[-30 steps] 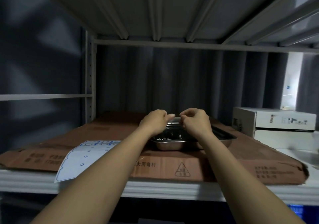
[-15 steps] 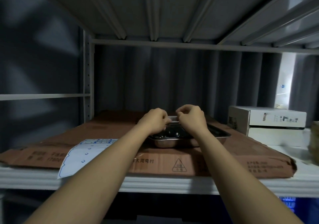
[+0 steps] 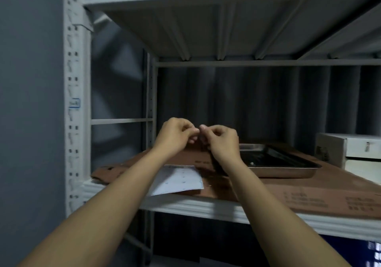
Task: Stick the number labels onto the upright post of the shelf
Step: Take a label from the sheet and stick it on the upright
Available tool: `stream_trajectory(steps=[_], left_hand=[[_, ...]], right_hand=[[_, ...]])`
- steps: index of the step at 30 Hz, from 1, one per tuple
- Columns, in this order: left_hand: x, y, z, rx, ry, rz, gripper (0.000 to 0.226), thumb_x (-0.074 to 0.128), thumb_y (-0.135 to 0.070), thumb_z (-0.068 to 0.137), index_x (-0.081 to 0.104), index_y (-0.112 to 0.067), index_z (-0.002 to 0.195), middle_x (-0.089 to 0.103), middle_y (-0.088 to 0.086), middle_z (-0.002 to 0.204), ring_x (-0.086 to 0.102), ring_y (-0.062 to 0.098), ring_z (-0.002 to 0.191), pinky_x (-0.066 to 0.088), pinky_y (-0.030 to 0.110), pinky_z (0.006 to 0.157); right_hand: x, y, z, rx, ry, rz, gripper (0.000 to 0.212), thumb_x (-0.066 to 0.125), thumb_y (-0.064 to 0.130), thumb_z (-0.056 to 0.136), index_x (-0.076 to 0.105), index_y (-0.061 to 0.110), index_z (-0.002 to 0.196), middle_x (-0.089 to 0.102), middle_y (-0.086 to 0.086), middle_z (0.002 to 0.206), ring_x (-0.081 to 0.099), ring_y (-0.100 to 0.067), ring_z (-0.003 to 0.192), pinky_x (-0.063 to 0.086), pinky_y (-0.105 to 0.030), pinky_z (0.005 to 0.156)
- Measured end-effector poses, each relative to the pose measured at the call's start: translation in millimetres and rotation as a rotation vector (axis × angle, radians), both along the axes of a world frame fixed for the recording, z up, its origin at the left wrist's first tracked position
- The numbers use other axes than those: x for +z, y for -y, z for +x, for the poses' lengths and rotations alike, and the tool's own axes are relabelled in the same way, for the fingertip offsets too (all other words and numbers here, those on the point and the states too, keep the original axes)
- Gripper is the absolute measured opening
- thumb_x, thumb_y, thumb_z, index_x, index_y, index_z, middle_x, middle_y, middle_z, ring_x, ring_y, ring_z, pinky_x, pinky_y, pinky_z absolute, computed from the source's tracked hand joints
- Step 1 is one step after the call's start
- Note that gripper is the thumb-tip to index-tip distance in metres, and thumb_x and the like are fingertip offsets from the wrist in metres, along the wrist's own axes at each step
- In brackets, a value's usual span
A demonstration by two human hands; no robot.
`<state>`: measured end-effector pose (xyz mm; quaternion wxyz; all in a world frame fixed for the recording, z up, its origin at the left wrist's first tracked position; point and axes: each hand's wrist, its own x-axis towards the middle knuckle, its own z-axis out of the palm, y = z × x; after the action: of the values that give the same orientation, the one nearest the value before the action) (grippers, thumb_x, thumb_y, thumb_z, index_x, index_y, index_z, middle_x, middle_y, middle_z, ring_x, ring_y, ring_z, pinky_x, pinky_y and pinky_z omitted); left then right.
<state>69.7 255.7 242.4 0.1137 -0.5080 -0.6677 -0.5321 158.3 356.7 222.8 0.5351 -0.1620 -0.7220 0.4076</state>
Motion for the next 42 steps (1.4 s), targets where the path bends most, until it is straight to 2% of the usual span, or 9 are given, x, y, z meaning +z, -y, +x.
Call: stream_trajectory(steps=[8,12,15,17,23,28,31,35,42], left_hand=[[1,119,-53,0.318,0.027,0.228,0.05,0.037,-0.039,0.1,0.061,-0.015,0.063,0.062,-0.002,0.047,0.059,0.009,0.052,0.048,0.029,0.069],[0,166,-85,0.408,-0.024,0.306,0.026,0.048,-0.013,0.095,0.054,-0.02,0.071,0.061,0.0,0.061,0.058,0.017,0.057,0.053,0.04,0.069],[-2,189,-109,0.476,-0.079,0.335,0.027,0.05,0.006,0.087,0.049,-0.02,0.093,0.057,0.004,0.104,0.058,0.014,0.086,0.048,0.027,0.083],[-3,200,-125,0.529,-0.121,0.302,0.024,0.053,0.002,0.088,0.054,-0.016,0.104,0.051,0.0,0.11,0.053,0.008,0.095,0.037,0.012,0.08],[-7,207,-169,0.614,-0.095,0.267,0.03,0.043,0.003,0.091,0.063,-0.007,0.111,0.064,0.01,0.112,0.059,0.022,0.105,0.043,0.028,0.093],[-4,200,-180,0.57,-0.091,0.282,0.022,0.05,-0.005,0.093,0.066,-0.009,0.106,0.064,0.007,0.107,0.06,0.019,0.098,0.045,0.027,0.089],[1,194,-183,0.556,-0.08,0.301,0.02,0.05,-0.008,0.093,0.067,-0.012,0.102,0.062,0.002,0.103,0.057,0.012,0.09,0.042,0.022,0.084],[12,185,-186,0.551,-0.063,0.316,0.02,0.053,-0.011,0.093,0.066,-0.012,0.11,0.059,-0.001,0.108,0.059,0.01,0.094,0.041,0.019,0.083],[17,176,-192,0.563,-0.112,0.353,0.02,0.058,-0.014,0.09,0.067,-0.016,0.108,0.06,-0.002,0.11,0.062,0.012,0.096,0.046,0.024,0.082]], right_hand=[[8,120,-87,0.348,-0.087,-0.091,0.021,0.057,0.009,0.095,0.056,0.016,0.075,0.062,-0.005,0.064,0.061,-0.015,0.059,0.051,-0.03,0.057],[15,169,-124,0.432,-0.072,-0.082,0.022,0.058,0.0,0.09,0.054,0.017,0.078,0.06,-0.005,0.065,0.06,-0.018,0.055,0.054,-0.038,0.065],[19,187,-149,0.408,-0.041,-0.032,0.012,0.061,0.008,0.089,0.061,0.02,0.09,0.066,-0.004,0.082,0.066,-0.017,0.074,0.057,-0.039,0.08],[22,191,-162,0.37,-0.021,0.035,0.019,0.061,0.012,0.092,0.062,0.016,0.11,0.065,-0.002,0.1,0.058,-0.004,0.078,0.05,-0.027,0.082],[25,187,-198,0.305,0.091,0.156,0.048,0.046,0.016,0.099,0.036,0.017,0.146,0.044,-0.008,0.144,0.046,-0.019,0.128,0.037,-0.03,0.105],[34,180,-215,0.383,0.081,0.157,0.045,0.054,0.022,0.097,0.044,0.015,0.141,0.065,-0.001,0.115,0.06,-0.01,0.095,0.046,-0.027,0.09],[39,177,-217,0.336,0.121,0.214,0.03,0.059,0.02,0.094,0.059,0.015,0.123,0.07,-0.002,0.105,0.067,-0.017,0.095,0.053,-0.043,0.091],[48,176,-211,0.313,0.205,0.296,0.031,0.057,0.022,0.094,0.059,0.016,0.124,0.069,0.004,0.103,0.064,-0.013,0.093,0.052,-0.032,0.087],[34,181,-224,0.196,0.142,0.357,0.032,0.057,0.036,0.093,0.057,0.024,0.123,0.067,-0.003,0.109,0.064,-0.021,0.1,0.053,-0.046,0.087]])
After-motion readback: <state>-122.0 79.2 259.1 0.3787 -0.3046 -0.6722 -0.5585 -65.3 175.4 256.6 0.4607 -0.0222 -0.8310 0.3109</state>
